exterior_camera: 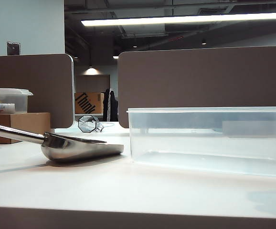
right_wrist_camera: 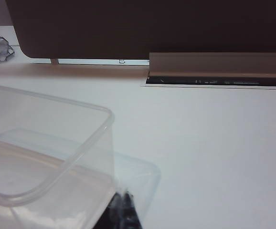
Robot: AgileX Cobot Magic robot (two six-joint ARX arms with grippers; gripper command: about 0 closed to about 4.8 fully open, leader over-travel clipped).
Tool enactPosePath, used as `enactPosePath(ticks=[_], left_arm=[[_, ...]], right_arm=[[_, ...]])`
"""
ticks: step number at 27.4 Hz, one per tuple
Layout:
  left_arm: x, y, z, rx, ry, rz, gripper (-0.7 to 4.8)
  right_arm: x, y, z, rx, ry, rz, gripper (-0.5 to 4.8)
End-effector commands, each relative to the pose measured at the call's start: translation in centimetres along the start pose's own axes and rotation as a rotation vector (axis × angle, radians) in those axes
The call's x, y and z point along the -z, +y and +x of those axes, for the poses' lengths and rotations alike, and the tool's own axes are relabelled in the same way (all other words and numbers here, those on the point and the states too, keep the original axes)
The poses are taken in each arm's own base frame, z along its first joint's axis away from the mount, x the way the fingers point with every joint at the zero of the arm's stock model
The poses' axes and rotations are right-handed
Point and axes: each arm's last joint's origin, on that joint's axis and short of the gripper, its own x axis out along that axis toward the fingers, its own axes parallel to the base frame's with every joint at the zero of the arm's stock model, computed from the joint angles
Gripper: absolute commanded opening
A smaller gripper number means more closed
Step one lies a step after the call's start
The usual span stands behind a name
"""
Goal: Pick up the metal ice scoop from the table and place it inside the transparent plastic box.
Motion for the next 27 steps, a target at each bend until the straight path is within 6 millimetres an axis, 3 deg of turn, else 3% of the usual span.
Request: enactPosePath(ticks=[1,13,19,27], left_arm=[[-0.1,0.0,0.0,0.002,-0.008,0.004,-0.05],[-0.2,0.0,0.0,0.004,-0.017,-0.029,-0.04],[-0.2,0.0,0.0,0.005,-0.016,-0.161,-0.05],[-0.2,-0.2,0.0,0.075,-0.005,-0.339,-0.03]], right_arm=[[-0.2,0.0,0.0,-0.003,-0.018,-0.004,-0.01],[-0.1,0.5,0.1,-0.053,-0.003,-0.005,-0.01],[0.3,2.4,0.1,-0.245,0.041,-0.013,-0.01],[1.6,6.6,-1.0,-0.661,0.185,-0.061,-0.01]])
